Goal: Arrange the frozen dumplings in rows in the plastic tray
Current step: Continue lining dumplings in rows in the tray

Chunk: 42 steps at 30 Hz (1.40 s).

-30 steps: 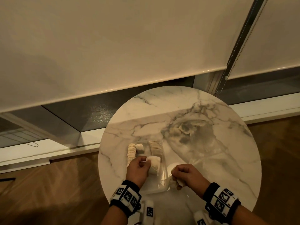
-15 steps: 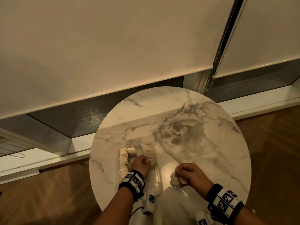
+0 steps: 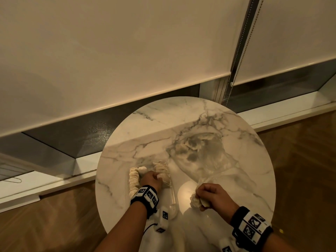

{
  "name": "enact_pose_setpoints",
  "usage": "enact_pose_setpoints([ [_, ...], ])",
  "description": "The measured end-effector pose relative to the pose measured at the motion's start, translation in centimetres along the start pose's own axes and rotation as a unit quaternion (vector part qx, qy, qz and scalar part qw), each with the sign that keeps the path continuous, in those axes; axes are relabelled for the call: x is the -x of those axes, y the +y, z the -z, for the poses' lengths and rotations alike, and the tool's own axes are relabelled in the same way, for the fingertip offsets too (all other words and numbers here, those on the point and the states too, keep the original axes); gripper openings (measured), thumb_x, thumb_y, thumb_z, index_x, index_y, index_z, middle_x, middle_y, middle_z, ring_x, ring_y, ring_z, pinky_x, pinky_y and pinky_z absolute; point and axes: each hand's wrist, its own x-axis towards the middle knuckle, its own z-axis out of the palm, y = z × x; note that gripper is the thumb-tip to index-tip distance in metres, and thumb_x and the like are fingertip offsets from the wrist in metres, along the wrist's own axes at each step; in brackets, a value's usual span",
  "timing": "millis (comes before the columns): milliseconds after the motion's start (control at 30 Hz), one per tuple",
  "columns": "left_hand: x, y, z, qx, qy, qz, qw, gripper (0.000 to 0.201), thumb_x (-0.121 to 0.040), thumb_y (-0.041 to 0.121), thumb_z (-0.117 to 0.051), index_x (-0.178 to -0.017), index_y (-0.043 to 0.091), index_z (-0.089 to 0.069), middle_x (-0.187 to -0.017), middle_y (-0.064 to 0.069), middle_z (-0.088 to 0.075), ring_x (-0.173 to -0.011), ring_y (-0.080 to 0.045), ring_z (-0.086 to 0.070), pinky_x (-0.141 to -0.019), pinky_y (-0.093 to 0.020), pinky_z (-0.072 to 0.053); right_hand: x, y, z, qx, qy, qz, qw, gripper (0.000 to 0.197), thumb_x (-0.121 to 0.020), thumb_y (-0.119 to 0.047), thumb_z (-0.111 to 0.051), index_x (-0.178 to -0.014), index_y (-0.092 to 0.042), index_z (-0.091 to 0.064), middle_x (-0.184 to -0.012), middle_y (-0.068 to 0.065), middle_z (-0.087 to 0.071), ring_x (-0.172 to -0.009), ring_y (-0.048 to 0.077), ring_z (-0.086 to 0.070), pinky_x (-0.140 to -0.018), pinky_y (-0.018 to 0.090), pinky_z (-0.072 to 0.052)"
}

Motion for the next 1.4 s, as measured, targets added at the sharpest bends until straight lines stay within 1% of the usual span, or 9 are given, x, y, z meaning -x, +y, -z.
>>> enact_pose_setpoints([
  [300, 1.1, 0.2, 1.2, 0.020, 0.015, -0.027, 0.999, 0.022, -0.077, 0.008, -0.074, -0.093, 0.017, -0.061, -0.086, 0.003, -0.061, -0.082, -0.016, -0.059, -0.073, -0.020, -0.042, 0.5, -0.7, -0.4, -0.001, -0.008, -0.002, 1.000, 0.023, -0.096, -0.005, -0.057, -0.076, 0.002, -0.064, -0.071, 0.020, -0.064, -0.066, 0.028, -0.058, -0.060, 0.034, -0.049],
  [433, 1.3, 0.1, 1.5, -0.006, -0.007, -0.052, 0.999, 0.018, -0.081, 0.012, -0.071, -0.094, 0.021, -0.064, -0.089, 0.002, -0.066, -0.086, -0.017, -0.063, -0.080, -0.023, -0.049, 0.7, -1.0, -0.7, -0.002, -0.008, -0.004, 1.000, 0.022, -0.096, -0.003, -0.056, -0.076, 0.002, -0.064, -0.069, 0.020, -0.063, -0.065, 0.028, -0.058, -0.060, 0.033, -0.049],
  [533, 1.5, -0.1, 1.1, -0.067, -0.057, -0.081, 0.993, 0.010, -0.082, 0.025, -0.070, -0.079, 0.034, -0.067, -0.090, 0.007, -0.072, -0.087, -0.015, -0.068, -0.085, -0.027, -0.056, 0.7, -1.0, -0.8, -0.007, -0.011, -0.005, 1.000, 0.023, -0.096, -0.004, -0.056, -0.074, 0.001, -0.064, -0.070, 0.021, -0.062, -0.065, 0.028, -0.056, -0.060, 0.034, -0.048],
  [633, 2.1, 0.1, 0.8, -0.103, -0.120, -0.103, 0.982, 0.014, -0.087, 0.029, -0.066, -0.098, 0.031, -0.076, -0.105, 0.006, -0.073, -0.100, -0.015, -0.067, -0.094, -0.026, -0.051, 0.7, -0.9, -0.9, -0.001, -0.005, -0.009, 1.000, 0.023, -0.095, -0.004, -0.057, -0.075, 0.002, -0.064, -0.070, 0.020, -0.064, -0.065, 0.028, -0.057, -0.061, 0.035, -0.049],
  [733, 2.4, 0.2, 0.5, -0.120, -0.123, -0.110, 0.979, 0.027, -0.090, 0.027, -0.061, -0.114, 0.027, -0.073, -0.118, 0.003, -0.070, -0.108, -0.017, -0.064, -0.100, -0.024, -0.047, 0.7, -1.0, -1.1, 0.002, -0.003, -0.010, 1.000, 0.022, -0.095, -0.004, -0.058, -0.075, 0.002, -0.064, -0.070, 0.020, -0.063, -0.065, 0.028, -0.057, -0.061, 0.035, -0.049],
  [1000, 2.1, -0.1, 1.9, -0.111, -0.087, -0.087, 0.986, 0.025, -0.087, 0.038, -0.064, -0.107, 0.026, -0.071, -0.108, 0.001, -0.072, -0.098, -0.018, -0.066, -0.092, -0.029, -0.053, 1.2, -1.2, -0.9, 0.004, 0.008, -0.006, 1.000, 0.022, -0.095, -0.003, -0.057, -0.075, 0.005, -0.063, -0.070, 0.020, -0.063, -0.065, 0.028, -0.056, -0.061, 0.035, -0.049],
  [1167, 0.9, -0.6, 3.6, -0.148, -0.031, -0.064, 0.986, 0.039, -0.093, 0.037, -0.058, -0.123, 0.012, -0.062, -0.119, -0.009, -0.066, -0.110, -0.025, -0.062, -0.088, -0.026, -0.049, 1.4, -1.1, -1.0, -0.008, 0.002, -0.004, 1.000, 0.025, -0.096, -0.001, -0.055, -0.071, 0.003, -0.062, -0.071, 0.021, -0.063, -0.066, 0.028, -0.056, -0.059, 0.034, -0.048],
  [1267, 0.5, -0.3, 4.4, -0.166, -0.008, -0.071, 0.984, 0.035, -0.092, 0.032, -0.056, -0.118, 0.009, -0.059, -0.119, -0.010, -0.062, -0.115, -0.025, -0.057, -0.093, -0.029, -0.048, 1.4, -1.0, -1.1, -0.004, -0.001, -0.005, 1.000, 0.023, -0.095, -0.001, -0.056, -0.074, 0.004, -0.062, -0.070, 0.020, -0.063, -0.065, 0.028, -0.057, -0.061, 0.035, -0.048],
  [1400, 0.1, 0.1, 4.9, -0.156, -0.011, -0.076, 0.985, 0.039, -0.094, 0.028, -0.054, -0.128, 0.007, -0.054, -0.128, -0.013, -0.059, -0.117, -0.030, -0.058, -0.093, -0.030, -0.047, 1.3, -1.0, -1.2, -0.009, 0.001, -0.005, 1.000, 0.022, -0.095, -0.001, -0.055, -0.076, 0.005, -0.061, -0.071, 0.020, -0.064, -0.067, 0.029, -0.057, -0.061, 0.035, -0.047],
])
